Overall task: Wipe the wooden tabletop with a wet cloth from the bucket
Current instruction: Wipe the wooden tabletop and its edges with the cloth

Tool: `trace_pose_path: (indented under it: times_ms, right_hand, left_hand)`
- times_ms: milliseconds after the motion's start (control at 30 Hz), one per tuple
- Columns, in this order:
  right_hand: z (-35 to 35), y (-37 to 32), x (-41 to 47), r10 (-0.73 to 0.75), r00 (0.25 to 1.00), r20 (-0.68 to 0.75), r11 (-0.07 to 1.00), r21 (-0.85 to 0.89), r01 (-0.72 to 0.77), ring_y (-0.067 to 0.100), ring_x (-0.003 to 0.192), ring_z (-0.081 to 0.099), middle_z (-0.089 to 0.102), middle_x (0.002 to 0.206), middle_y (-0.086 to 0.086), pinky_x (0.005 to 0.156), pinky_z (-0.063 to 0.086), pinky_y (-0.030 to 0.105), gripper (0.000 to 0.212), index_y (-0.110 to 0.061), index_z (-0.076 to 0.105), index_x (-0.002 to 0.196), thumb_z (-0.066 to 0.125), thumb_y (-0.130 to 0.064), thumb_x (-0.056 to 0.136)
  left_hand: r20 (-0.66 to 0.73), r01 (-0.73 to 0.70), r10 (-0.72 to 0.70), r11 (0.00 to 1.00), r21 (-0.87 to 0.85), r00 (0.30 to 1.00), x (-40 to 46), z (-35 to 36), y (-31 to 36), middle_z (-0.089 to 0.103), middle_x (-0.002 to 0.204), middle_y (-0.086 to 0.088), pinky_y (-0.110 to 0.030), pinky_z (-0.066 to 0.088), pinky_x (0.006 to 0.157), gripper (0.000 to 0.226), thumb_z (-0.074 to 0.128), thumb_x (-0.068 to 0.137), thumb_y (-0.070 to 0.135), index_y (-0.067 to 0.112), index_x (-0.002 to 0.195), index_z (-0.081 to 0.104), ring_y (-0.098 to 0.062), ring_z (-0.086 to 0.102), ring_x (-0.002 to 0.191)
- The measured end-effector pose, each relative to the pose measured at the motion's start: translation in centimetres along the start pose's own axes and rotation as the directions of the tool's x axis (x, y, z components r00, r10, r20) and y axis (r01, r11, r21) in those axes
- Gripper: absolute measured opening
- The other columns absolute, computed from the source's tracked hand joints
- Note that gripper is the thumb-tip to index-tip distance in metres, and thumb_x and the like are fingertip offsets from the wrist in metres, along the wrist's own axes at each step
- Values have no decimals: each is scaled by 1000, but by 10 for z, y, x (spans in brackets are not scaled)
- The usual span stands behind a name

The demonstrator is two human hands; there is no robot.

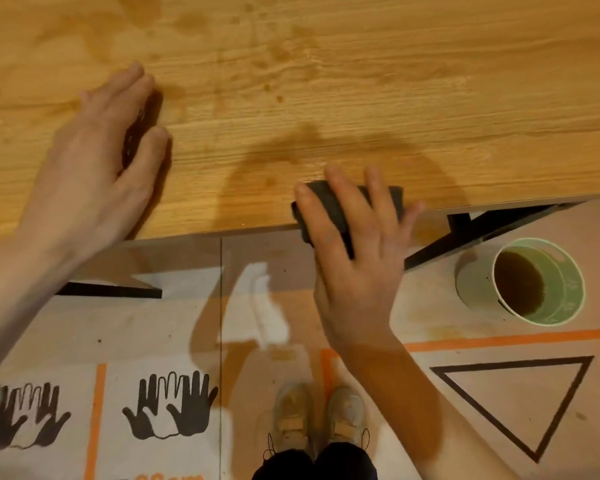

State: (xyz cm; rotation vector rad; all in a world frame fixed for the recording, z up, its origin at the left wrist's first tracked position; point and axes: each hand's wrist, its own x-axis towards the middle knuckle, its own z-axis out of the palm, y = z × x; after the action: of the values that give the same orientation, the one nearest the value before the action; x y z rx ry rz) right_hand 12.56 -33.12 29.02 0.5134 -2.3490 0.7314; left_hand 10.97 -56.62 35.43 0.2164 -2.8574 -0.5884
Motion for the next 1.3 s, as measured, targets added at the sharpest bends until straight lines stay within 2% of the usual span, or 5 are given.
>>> trace_pose_path:
  times_ms: [333,767,933,1067,1300]
  right_hand:
    - [-53,66,13,-174,956,236,953,-203,223,29,133,46,52,140,12,118,6,48,45,-21,48,138,57,-6,97]
    - [-14,-48,45,-392,731,558,919,214,330,31,142,31,39,151,12,121,13,44,50,-8,45,142,29,-5,95]
    - [-84,53,55,-140,748,649,989,51,140,29,146,21,33,155,10,120,15,50,48,-8,41,145,42,-14,97]
    - [-95,48,60,145,829,541,976,59,-210,27,137,31,32,147,17,115,22,21,45,-8,46,141,39,-9,96]
    - [-46,7,80,-96,766,635,985,171,-18,28,147,17,44,148,6,122,2,44,39,-9,53,134,45,-6,96]
  left_hand:
    - [45,29,-29,1000,5,999,-4,0,-3,29,164,0,-41,17,127,56,34,104,35,14,156,35,-15,22,153]
    - [72,36,-35,999,-23,997,-6,-6,1,28,165,0,-38,17,126,51,31,107,25,12,156,35,-14,21,154]
    - [49,49,-46,997,-63,998,-6,-3,-2,29,164,-1,-20,8,125,48,38,107,16,10,155,37,-12,21,153]
    - [36,44,-40,992,-115,999,-6,-2,-3,32,162,-3,-16,6,124,47,41,106,12,5,152,40,-11,24,151]
    - [29,75,-72,992,-99,997,-5,-5,2,33,163,0,-17,6,124,48,38,106,18,8,152,41,-3,21,150]
